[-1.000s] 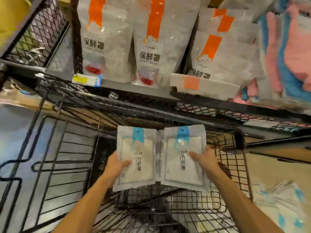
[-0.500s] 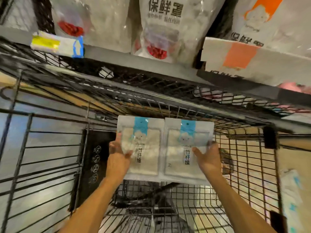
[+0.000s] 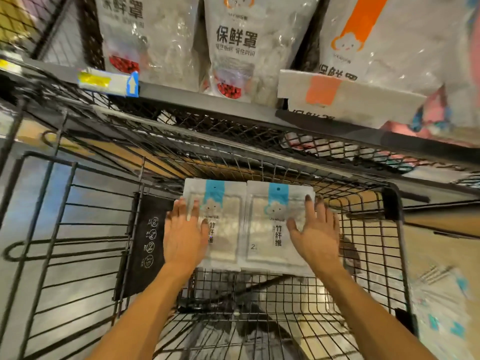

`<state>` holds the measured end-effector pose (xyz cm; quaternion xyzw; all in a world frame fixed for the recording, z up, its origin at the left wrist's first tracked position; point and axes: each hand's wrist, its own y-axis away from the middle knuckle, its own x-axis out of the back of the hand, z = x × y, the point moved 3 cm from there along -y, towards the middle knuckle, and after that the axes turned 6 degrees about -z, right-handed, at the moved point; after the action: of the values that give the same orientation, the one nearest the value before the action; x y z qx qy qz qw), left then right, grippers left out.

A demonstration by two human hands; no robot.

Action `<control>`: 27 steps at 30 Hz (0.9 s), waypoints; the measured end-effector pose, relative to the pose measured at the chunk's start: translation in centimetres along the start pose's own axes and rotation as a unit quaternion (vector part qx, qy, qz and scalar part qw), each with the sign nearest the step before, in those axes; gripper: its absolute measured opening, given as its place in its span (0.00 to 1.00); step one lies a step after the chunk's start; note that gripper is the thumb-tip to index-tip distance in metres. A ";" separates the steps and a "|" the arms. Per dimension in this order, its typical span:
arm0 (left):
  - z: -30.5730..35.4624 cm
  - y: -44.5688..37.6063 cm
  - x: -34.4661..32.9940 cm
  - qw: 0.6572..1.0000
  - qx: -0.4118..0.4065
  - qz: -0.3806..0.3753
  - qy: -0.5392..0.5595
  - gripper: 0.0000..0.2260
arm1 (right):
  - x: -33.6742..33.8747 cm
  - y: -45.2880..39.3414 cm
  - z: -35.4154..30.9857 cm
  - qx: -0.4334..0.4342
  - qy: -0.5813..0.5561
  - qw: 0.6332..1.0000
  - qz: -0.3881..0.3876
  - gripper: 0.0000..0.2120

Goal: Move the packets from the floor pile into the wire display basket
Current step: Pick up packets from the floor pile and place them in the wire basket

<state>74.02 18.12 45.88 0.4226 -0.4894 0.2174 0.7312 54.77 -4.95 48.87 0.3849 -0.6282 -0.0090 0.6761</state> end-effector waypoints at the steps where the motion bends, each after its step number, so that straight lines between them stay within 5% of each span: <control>1: 0.5 0.8 1.4 1.000 -0.005 0.008 0.008 0.27 | 1.3 1.0 0.0 0.009 0.008 1.000 0.010 0.37; 15: 6.3 9.7 21.3 0.995 -0.031 0.097 -0.012 0.29 | 18.7 12.9 0.0 0.074 0.008 0.993 0.094 0.38; 27: 11.2 18.0 32.2 0.979 -0.160 0.129 -0.011 0.30 | 26.5 25.4 0.1 0.058 -0.049 0.981 0.178 0.39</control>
<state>68.62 15.64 83.92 0.2356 -0.5765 0.2238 0.7497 48.28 -0.26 84.66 0.3046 -0.7183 0.1287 0.6121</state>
